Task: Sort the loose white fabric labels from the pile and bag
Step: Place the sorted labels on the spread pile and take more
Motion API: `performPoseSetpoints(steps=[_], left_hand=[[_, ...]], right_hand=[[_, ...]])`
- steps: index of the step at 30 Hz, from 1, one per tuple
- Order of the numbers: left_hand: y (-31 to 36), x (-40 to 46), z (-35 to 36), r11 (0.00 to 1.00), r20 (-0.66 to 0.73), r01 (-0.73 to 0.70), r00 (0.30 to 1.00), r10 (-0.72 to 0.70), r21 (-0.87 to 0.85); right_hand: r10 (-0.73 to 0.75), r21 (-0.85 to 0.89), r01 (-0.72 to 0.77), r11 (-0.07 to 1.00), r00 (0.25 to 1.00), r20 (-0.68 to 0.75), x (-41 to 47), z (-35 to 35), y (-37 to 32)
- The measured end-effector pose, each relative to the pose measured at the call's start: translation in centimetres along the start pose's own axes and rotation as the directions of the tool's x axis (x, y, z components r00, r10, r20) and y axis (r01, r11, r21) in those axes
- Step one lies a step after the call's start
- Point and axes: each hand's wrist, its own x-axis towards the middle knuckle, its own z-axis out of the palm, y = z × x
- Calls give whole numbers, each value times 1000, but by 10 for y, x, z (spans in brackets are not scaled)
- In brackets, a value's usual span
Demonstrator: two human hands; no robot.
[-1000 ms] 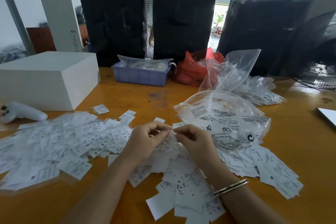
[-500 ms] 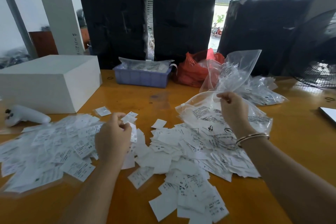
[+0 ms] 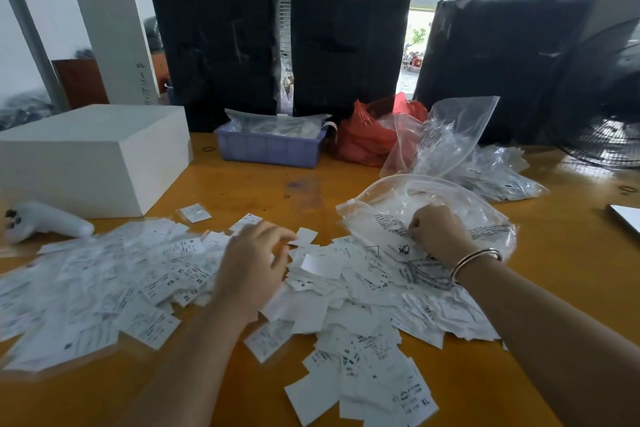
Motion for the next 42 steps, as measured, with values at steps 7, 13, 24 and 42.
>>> performPoseSetpoints(steps=[7,13,24,42], left_hand=[[11,-7,16,989,269,-91,956,118,-113],[13,-7,16,992,319,-47,944,82,-113],[13,-3,17,945,205,71,979,-5,-318],[16,0,15,652,261,321,946,-190,-687]], right_hand=[[-60,-102,54,993,997,-50,-2,-4,4],[-67,-199,64,978,998,-11,-2,-6,1],[-130,471,340,814,897,-422,-27,-25,-21],[-193,947,153,282,976,-100,-94,31,-79]])
